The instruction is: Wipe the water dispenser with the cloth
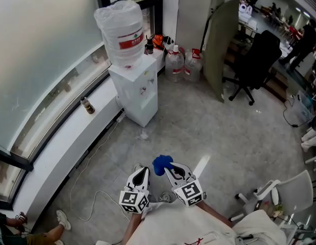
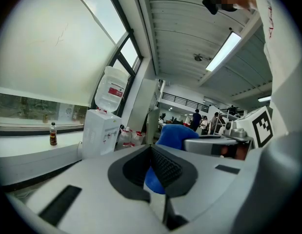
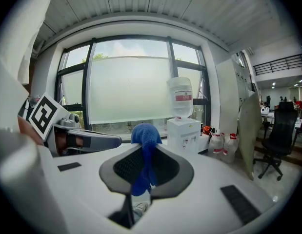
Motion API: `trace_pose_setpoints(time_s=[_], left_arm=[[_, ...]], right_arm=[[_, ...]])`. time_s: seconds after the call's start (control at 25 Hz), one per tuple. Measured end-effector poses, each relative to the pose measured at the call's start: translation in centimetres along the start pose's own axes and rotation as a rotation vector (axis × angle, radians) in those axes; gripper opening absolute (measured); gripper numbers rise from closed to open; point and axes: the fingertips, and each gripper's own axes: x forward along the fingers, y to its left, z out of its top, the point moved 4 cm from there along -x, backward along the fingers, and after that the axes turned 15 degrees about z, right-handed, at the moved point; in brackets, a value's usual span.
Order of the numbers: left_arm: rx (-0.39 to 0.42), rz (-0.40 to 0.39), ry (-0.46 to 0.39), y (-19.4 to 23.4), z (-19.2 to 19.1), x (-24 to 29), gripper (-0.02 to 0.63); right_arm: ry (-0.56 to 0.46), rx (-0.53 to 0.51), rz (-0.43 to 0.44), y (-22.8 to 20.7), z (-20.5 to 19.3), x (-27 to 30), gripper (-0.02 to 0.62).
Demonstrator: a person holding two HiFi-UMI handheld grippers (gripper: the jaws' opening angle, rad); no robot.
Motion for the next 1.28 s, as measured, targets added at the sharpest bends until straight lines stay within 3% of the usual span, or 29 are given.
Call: trace_pose_setpoints(time_s=[0.48, 0.88, 1.28], left_arm=[[-0.005, -0.076, 0.025, 3.8, 1.8, 10.5, 0.012], [0.007, -0.082, 0.042, 11.4, 7.5, 20.7, 0.012], [0.014, -0.093, 0.027, 18.4, 14.2, 29.2, 0.012]], right_arm=[[0.019, 0.006, -0.059, -7.4, 1.2, 6.6, 0.05], [0.031, 0.042, -0.066, -14.5, 4.6, 17.0, 0.05], [0.018, 0.025, -0.068, -20.7, 10.5, 27.2, 0.051]])
